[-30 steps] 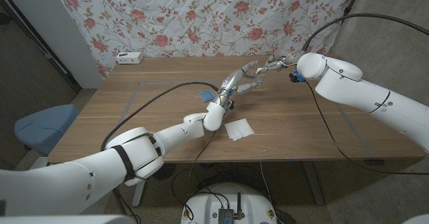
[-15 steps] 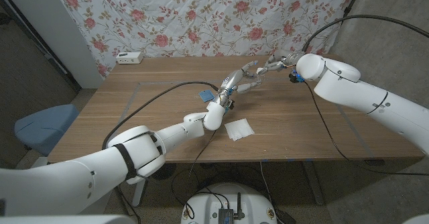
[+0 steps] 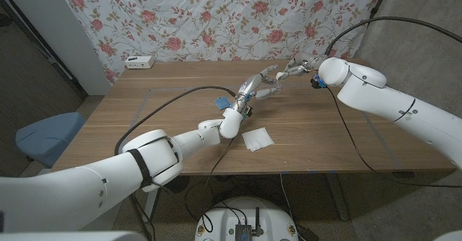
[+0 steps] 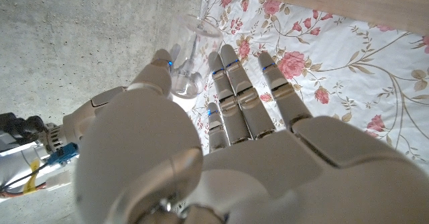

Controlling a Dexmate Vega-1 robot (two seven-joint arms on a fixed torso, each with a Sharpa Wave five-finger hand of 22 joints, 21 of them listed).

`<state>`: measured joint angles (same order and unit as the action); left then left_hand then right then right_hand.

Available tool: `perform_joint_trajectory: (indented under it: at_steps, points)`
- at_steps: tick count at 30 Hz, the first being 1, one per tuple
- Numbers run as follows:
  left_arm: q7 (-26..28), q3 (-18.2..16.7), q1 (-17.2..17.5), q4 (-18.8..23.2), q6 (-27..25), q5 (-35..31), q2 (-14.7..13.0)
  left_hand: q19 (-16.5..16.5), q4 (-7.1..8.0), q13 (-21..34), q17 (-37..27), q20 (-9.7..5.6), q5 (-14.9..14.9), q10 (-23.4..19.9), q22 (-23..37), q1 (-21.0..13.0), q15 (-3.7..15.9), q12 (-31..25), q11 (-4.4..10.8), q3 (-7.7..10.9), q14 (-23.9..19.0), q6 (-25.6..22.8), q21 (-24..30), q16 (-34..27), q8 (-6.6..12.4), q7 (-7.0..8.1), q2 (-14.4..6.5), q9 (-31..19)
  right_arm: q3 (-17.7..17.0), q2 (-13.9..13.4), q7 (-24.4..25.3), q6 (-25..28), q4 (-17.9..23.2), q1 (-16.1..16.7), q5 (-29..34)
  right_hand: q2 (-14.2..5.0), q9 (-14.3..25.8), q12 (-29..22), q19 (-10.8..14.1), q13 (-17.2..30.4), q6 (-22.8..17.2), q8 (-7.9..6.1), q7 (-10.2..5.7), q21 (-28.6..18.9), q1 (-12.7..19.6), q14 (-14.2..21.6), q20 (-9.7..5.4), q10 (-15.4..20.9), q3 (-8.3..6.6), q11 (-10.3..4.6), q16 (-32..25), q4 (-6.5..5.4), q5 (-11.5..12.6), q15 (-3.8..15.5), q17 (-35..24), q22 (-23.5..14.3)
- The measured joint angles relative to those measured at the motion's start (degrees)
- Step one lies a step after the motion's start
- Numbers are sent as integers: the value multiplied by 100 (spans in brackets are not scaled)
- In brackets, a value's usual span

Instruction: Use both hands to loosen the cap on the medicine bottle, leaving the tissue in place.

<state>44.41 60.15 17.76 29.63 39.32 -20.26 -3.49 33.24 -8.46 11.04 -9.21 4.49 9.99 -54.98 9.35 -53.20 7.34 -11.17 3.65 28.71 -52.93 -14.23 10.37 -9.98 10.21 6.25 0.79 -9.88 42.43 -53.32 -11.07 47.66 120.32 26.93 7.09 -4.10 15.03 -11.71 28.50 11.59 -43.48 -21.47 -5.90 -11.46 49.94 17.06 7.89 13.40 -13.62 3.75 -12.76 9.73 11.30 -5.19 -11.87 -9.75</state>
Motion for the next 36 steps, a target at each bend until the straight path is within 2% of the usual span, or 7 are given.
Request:
perform_joint_trajectory:
  at_steps: [13, 23, 27, 30, 32, 36]
  points:
    - [14, 161, -129, -267, 92, 154, 80, -32, 1, 4, 0, -32, -4, 0, 0, 0, 0, -28, 0, -2, 0, -20, 0, 0, 0, 20, 0, 0, 18, 49, -113, -52, -94, -65, 2, -98, -48, 25, 0, 0, 254, 120, -255, 0, 145, -50, 0, -61, -70, -60, 0, -23, -1, 50, 1, 0]
    - [35, 218, -147, -282, 99, 194, 66, -31, 0, 3, 0, -31, -7, 0, 0, 0, 6, -28, 0, -15, -6, -20, 0, 0, 0, 20, 0, 0, 32, 58, -243, -78, -142, -117, -31, -194, -89, 50, 26, 0, 418, 246, -581, 0, 272, -154, 181, -166, -113, -119, 0, -19, -9, 109, -27, 0]
    - [35, 222, -144, -215, 99, 194, 34, -31, -1, 3, 1, -31, -10, 0, 0, 0, 13, -28, 0, -15, -33, -20, 0, 0, 0, 20, 0, 0, 32, 58, -289, -84, -142, -117, -58, -202, -95, 71, 16, 0, 465, 286, -629, 0, 313, -196, 202, -198, -152, -128, 18, -25, -10, 89, -27, 0]
    - [47, 221, -110, -127, 86, 190, -4, -31, -1, 3, 1, -31, -10, 0, 0, 1, 3, -28, 0, -16, -42, -20, 0, 0, 0, 20, -1, 0, 32, 31, -339, -84, -144, -141, -90, -221, -100, 72, 38, 0, 500, 311, -663, 0, 358, -208, 293, -275, -159, -126, 27, -19, -10, 76, -27, 0]
    - [48, 212, -90, -77, 68, 180, -24, -31, 0, 2, 1, -31, -11, 0, 0, 1, 3, -27, 0, -15, -42, -20, 0, 0, 0, 20, -1, 0, 32, 18, -368, -84, -137, -144, -111, -249, -120, 72, 47, 0, 521, 352, -684, 0, 401, -246, 302, -292, -177, -142, 27, -1, -10, 79, -26, 0]
    - [50, 183, -42, 42, 20, 150, -68, -31, 2, 1, 1, -31, -12, 0, 0, 2, 2, -26, 0, -13, -42, -20, 0, 0, 0, 20, -2, 0, 28, -17, -437, -85, -113, -155, -154, -301, -121, 72, 17, 0, 530, 386, -693, 0, 454, -299, 332, -393, -206, -243, 27, -15, -27, 70, -26, 0]
